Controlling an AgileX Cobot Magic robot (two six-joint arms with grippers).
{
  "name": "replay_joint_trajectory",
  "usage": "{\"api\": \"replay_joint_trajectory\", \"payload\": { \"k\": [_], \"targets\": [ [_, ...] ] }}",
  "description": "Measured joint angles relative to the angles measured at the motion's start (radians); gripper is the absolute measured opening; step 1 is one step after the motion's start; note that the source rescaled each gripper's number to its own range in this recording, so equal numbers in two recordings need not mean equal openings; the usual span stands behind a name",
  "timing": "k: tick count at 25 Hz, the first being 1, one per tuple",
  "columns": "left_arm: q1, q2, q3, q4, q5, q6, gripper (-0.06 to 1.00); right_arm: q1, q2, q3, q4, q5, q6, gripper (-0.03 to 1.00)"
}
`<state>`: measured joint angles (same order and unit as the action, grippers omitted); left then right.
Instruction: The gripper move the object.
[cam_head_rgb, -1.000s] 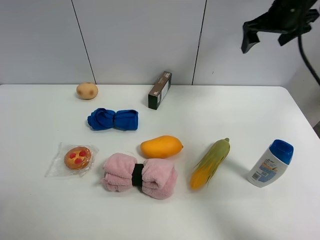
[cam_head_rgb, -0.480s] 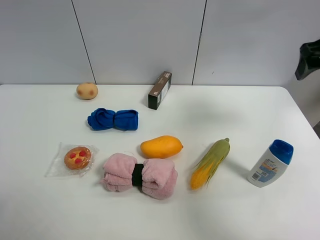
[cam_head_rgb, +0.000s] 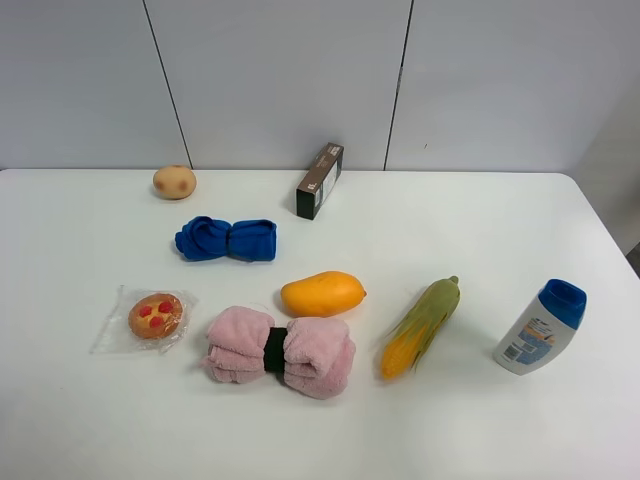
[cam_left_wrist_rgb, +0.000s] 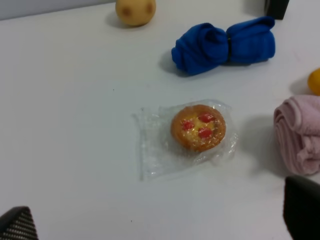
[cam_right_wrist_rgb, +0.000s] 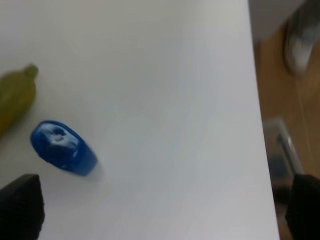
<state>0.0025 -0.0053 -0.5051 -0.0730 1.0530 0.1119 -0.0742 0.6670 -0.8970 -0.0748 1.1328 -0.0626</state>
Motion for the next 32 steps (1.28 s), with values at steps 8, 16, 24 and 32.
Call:
{"api": "replay_joint_trajectory", "payload": {
  "k": [8,16,24,32],
  "targets": [
    [0.0,0.0,0.0,0.0,0.0,0.0,1.0,0.0,-0.425,0.267,0.015,-0.084,0.038,1.0],
    [0.0,0.0,0.0,0.0,0.0,0.0,1.0,0.001,-0.583,0.397,0.013,-0.064,0.063,1.0],
    [0.0,0.0,0.0,0.0,0.0,0.0,1.0,0.065,-0.59,0.399,0.011,-0.063,0.077,1.0],
    [0.0,0.0,0.0,0.0,0.0,0.0,1.0,0.071,-0.67,0.399,-0.005,-0.064,0.087,1.0]
  ]
}}
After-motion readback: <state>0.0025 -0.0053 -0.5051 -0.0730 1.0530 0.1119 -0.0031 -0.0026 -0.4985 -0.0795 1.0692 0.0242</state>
